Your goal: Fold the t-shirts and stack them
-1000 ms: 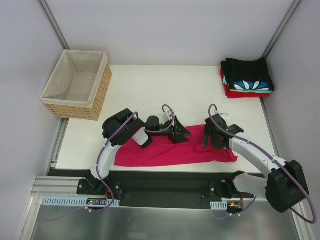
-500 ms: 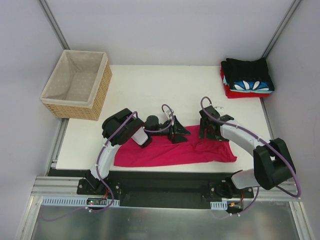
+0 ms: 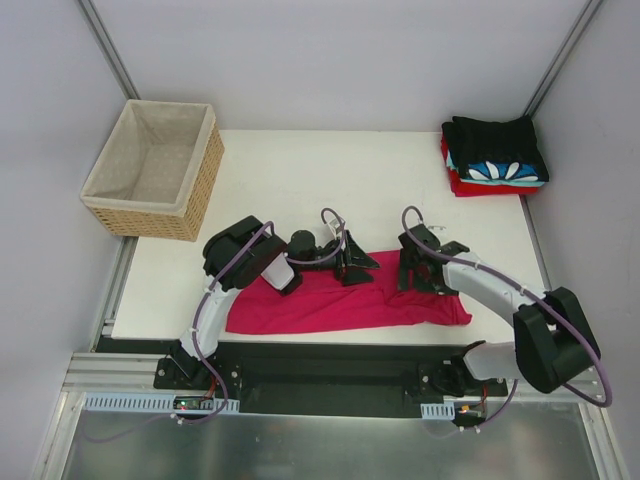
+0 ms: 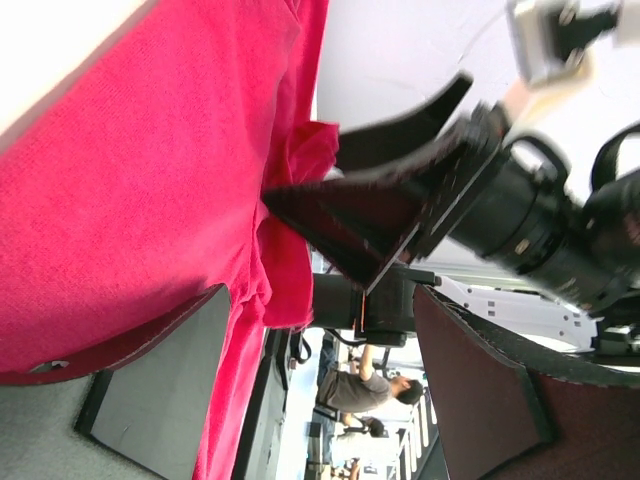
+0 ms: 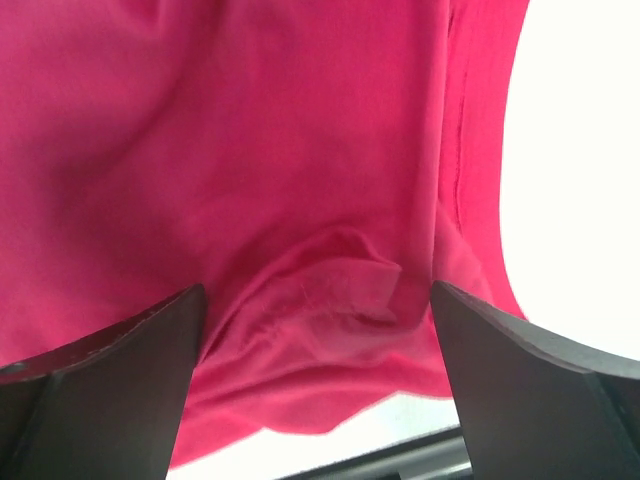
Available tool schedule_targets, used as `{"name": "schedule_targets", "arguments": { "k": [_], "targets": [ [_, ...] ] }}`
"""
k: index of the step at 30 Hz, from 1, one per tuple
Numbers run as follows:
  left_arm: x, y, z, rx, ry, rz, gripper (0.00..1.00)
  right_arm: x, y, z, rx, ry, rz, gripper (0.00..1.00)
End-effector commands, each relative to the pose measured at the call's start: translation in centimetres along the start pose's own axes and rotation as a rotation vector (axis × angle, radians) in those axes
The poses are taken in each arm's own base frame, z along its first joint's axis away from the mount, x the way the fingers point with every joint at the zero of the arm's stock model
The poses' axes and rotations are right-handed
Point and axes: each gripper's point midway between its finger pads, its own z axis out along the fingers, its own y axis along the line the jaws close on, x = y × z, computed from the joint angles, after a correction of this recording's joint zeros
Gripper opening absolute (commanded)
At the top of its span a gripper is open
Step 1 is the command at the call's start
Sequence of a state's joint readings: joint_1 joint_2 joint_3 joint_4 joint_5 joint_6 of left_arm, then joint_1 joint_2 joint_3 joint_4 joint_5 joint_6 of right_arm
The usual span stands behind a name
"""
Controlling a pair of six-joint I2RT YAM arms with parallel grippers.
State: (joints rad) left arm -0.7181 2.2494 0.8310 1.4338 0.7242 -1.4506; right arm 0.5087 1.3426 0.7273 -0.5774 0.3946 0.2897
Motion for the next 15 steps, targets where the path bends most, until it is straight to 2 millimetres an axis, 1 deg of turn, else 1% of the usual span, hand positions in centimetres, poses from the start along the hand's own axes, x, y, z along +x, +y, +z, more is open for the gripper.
{"name": "schedule_targets", "arguments": {
  "k": [1,3,7,10,12,13,14,15],
  "targets": [
    [-0.2,4.1,-1.1,-0.097,-0.024,-0.058,0.75,3.2,-0.6,-1.2,0.007,0.058,0.002,0.99],
    [-0.2,4.2,-1.2,-0.101,-0.026,-0.061,0.75,4.0,-0.5,-1.6,0.005,0.06,-0.014,0.99],
    [-0.3,4.0,-1.3,-0.097,-0.033,-0.057,0.75,6.0,-0.9,-2.2,0.014,0.074,-0.031,0.99],
    [-0.3,3.8,-1.3,-0.093,-0.033,-0.054,0.75,7.2,-0.7,-2.9,0.011,0.074,-0.035,0.99],
    [-0.4,3.8,-1.4,-0.094,-0.038,-0.053,0.75,7.5,-0.6,-3.8,0.005,0.047,-0.03,0.99],
    [-0.4,3.8,-1.4,-0.094,-0.039,-0.053,0.75,7.9,-1.1,-4.2,0.025,0.053,-0.041,0.99],
    [-0.4,3.8,-1.4,-0.093,-0.039,-0.052,0.75,7.7,-1.2,-4.8,0.02,0.028,-0.036,0.99],
    [-0.4,3.8,-1.4,-0.094,-0.038,-0.053,0.75,7.8,-1.1,-5.3,0.015,0.017,-0.028,0.99]
  ]
}}
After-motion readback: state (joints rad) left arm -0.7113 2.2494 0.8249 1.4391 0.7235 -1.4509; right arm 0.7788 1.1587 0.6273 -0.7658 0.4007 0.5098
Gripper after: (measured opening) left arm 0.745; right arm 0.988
